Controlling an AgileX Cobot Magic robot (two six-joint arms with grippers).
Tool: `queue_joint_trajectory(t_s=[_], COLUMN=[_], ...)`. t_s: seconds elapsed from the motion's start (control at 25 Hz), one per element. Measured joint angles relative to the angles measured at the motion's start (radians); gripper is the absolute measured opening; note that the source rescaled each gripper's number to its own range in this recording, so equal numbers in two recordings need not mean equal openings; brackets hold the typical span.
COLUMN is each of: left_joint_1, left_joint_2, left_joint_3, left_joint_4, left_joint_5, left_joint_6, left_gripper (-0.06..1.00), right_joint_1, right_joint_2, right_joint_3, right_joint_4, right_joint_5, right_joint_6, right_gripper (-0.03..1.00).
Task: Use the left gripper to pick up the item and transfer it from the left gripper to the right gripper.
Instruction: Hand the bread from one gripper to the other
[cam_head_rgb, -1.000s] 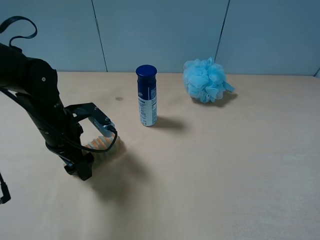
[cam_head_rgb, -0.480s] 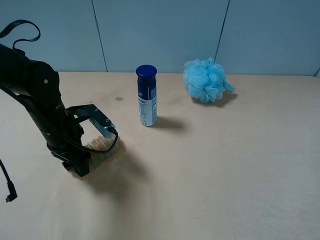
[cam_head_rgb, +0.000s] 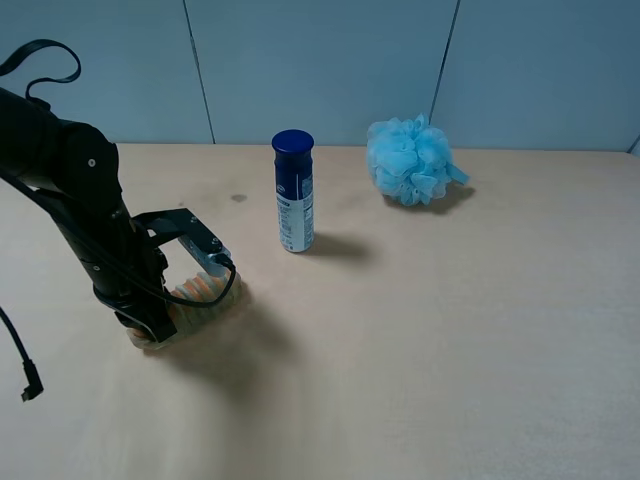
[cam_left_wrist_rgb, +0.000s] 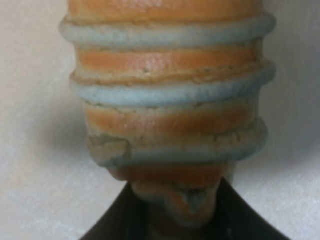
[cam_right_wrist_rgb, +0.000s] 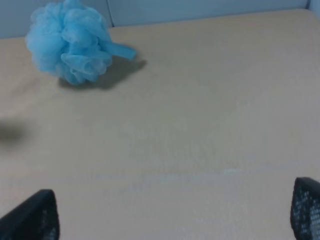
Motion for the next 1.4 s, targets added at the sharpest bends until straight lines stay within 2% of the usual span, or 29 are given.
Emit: queue_joint_trajectory(t_s=[0.4,0.64,0.76,1.04,1.24,1.4], left_joint_1=[0.0,0.0,0.0,0.0,0.0,0.0], left_joint_2=[-0.109,-0.292,-0.378,-0.548,-0.569,-0.569], left_joint_3=[-0.036,-0.038,-0.038,-0.04,-0.081,-0.128], left_joint_4=[0.0,-0.002,-0.002,-0.003,-0.003,-0.019], left_joint_5=[0.071,0.293,0.364,0.4,0.429,0.422], left_joint_6=[0.002,0.002,0.002,0.002,0.006,0.058], left_gripper=[0.07,0.05,0.05,0.04,0.03,0.03], right_joint_1=[0.0,0.0,0.0,0.0,0.0,0.0], right_joint_2=[0.0,0.0,0.0,0.0,0.0,0.0], right_joint_3=[0.0,0.0,0.0,0.0,0.0,0.0], right_joint_4=[0.0,0.0,0.0,0.0,0.0,0.0], right_joint_5=[-0.001,-0.001,-0.001,-0.001,0.0,0.0], right_joint_6=[0.0,0.0,0.0,0.0,0.0,0.0], right_gripper=[1.0,1.0,1.0,1.0,1.0,1.0])
